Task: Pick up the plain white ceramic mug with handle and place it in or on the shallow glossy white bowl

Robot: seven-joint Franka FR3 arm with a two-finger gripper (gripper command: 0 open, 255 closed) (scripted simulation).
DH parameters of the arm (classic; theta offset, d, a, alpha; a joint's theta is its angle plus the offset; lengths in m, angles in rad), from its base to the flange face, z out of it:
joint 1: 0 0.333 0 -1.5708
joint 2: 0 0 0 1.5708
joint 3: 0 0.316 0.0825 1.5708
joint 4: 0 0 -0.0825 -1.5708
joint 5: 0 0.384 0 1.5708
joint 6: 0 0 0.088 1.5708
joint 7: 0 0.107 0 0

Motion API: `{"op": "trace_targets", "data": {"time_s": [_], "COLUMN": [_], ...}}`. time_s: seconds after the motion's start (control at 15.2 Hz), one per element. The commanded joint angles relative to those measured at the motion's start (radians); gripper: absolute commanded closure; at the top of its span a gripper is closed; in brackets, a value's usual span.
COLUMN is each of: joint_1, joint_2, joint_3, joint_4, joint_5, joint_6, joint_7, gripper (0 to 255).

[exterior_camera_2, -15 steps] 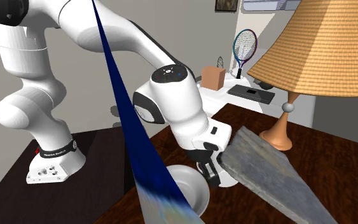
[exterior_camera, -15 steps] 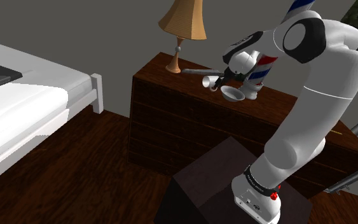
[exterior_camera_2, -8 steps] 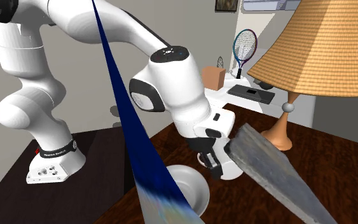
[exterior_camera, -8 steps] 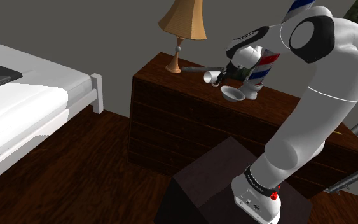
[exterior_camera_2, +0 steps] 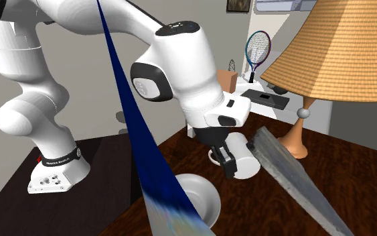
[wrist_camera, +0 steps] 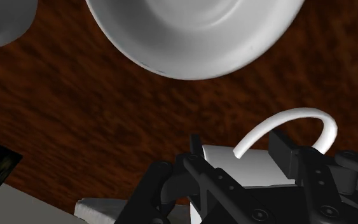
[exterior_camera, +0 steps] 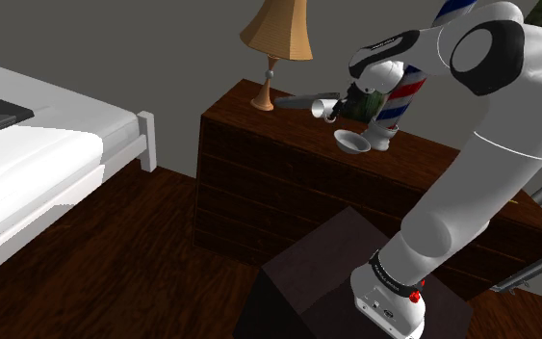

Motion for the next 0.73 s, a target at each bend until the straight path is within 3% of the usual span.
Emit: {"op": "trace_targets", "data": {"time_s": [0.0, 0.33, 0.66], "joint_1": [0.001, 0.004, -0.032], "joint_2": [-0.013, -0.037, -0.166], "joint_3": [-0.003, -0.008, -0.046], "joint_4": [0.016, 0.043, -0.109], "joint_5": [-0.016, -0.046, -0.088], "joint_6": [-0.024, -0.070, -0.043], "joint_7": [0.014, 0.041, -0.023], "gripper": [255, 255, 255]}}
